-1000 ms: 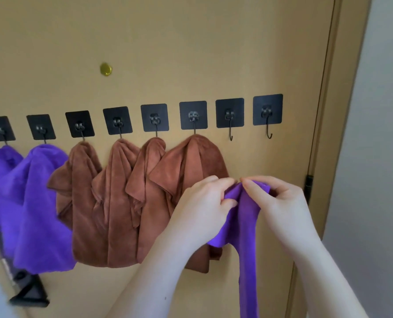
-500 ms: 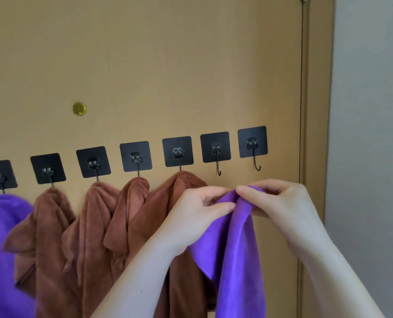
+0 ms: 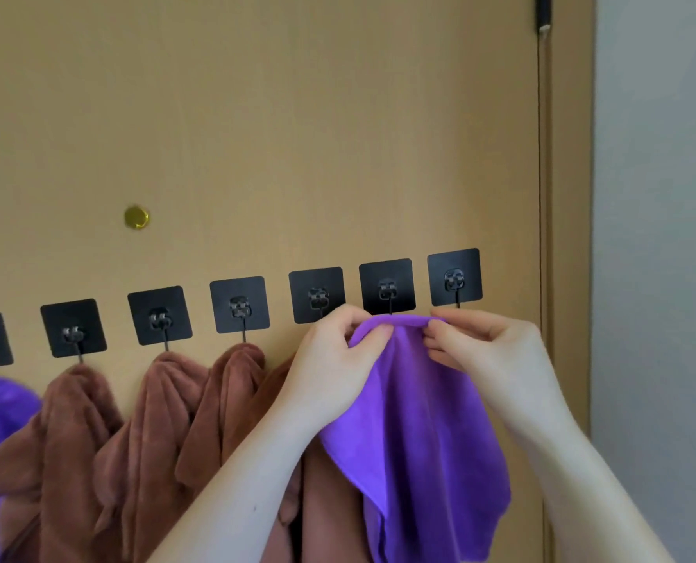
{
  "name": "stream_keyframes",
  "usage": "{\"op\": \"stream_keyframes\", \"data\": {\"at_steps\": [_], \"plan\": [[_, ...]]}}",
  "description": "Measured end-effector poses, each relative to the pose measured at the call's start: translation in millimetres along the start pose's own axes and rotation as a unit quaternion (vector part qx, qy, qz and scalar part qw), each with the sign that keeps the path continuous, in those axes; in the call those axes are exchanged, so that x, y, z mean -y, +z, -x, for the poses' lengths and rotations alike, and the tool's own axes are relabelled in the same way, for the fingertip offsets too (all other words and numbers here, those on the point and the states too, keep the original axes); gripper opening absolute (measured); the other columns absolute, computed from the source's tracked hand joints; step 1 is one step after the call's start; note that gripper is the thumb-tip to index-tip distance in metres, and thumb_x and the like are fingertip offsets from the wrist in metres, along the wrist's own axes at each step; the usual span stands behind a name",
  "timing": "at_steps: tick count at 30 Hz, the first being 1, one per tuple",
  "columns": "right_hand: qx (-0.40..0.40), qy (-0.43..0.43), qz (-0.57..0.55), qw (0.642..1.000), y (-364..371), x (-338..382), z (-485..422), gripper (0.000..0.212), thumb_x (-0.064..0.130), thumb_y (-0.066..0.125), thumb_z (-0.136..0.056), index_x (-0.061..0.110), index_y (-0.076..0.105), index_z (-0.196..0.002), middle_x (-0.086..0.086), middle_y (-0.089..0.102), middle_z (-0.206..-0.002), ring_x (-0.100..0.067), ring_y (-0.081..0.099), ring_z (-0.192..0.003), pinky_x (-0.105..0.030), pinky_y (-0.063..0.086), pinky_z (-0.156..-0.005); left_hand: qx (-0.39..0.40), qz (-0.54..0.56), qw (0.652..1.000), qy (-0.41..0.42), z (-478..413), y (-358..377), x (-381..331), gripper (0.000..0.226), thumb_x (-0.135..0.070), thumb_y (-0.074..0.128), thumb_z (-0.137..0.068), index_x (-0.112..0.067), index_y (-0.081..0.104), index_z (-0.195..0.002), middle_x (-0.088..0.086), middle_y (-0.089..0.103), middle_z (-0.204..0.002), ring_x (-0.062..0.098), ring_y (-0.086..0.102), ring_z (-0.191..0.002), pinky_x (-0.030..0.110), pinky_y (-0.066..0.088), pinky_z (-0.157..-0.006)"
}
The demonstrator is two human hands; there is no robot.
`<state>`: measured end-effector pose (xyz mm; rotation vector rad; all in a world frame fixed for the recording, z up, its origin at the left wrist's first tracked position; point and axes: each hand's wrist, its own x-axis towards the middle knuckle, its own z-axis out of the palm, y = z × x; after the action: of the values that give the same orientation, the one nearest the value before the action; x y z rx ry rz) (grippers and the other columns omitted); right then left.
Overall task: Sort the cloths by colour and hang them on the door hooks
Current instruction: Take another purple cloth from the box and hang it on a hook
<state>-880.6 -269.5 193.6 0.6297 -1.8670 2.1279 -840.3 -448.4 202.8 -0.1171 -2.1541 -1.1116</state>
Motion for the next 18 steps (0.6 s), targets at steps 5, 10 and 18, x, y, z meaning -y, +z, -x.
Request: {"op": "stream_keyframes", "data": {"at_steps": [5, 10, 18], "plan": [[-0.086, -0.095, 0.119, 0.985, 20.1, -15.7, -19.2, 0.012, 0.027, 0.074, -0.090, 0.036, 0.078, -0.097, 0.017, 0.077, -0.078, -0.005, 0.072, -0.088, -0.036, 0.058, -0.089, -0.043, -0.119, 0.991, 0.032, -14.4, 7.2, -2.5, 0.014, -0.041, 0.054, -0.100, -0.031, 0.058, -0.090, -0.015, 0.069, -0.079, 0.006, 0.062, -0.079, 0.037, 0.052, -0.075], [-0.137, -0.139, 0.212, 0.958, 31.9, -22.6, -30.5, 0.017, 0.032, 0.071, -0.093, 0.027, 0.079, -0.107, 0.017, 0.072, -0.080, -0.004, 0.064, -0.080, -0.004, 0.041, -0.069, -0.067, -0.303, 0.944, 0.109, -25.2, 15.1, -1.5, 0.021, -0.043, 0.046, -0.104, -0.023, 0.053, -0.098, -0.004, 0.067, -0.084, 0.028, 0.063, -0.081, 0.042, 0.052, -0.070], [-0.149, -0.146, 0.231, 0.950, 38.6, -33.6, -34.1, 0.025, 0.027, 0.076, -0.089, 0.027, 0.072, -0.114, 0.021, 0.068, -0.075, -0.001, 0.063, -0.075, -0.007, 0.039, -0.069, -0.101, -0.391, 0.877, 0.262, -37.4, 18.3, 20.2, 0.021, -0.019, 0.077, -0.087, -0.012, 0.063, -0.102, 0.007, 0.052, -0.091, 0.029, 0.051, -0.079, 0.041, 0.050, -0.065]]}}
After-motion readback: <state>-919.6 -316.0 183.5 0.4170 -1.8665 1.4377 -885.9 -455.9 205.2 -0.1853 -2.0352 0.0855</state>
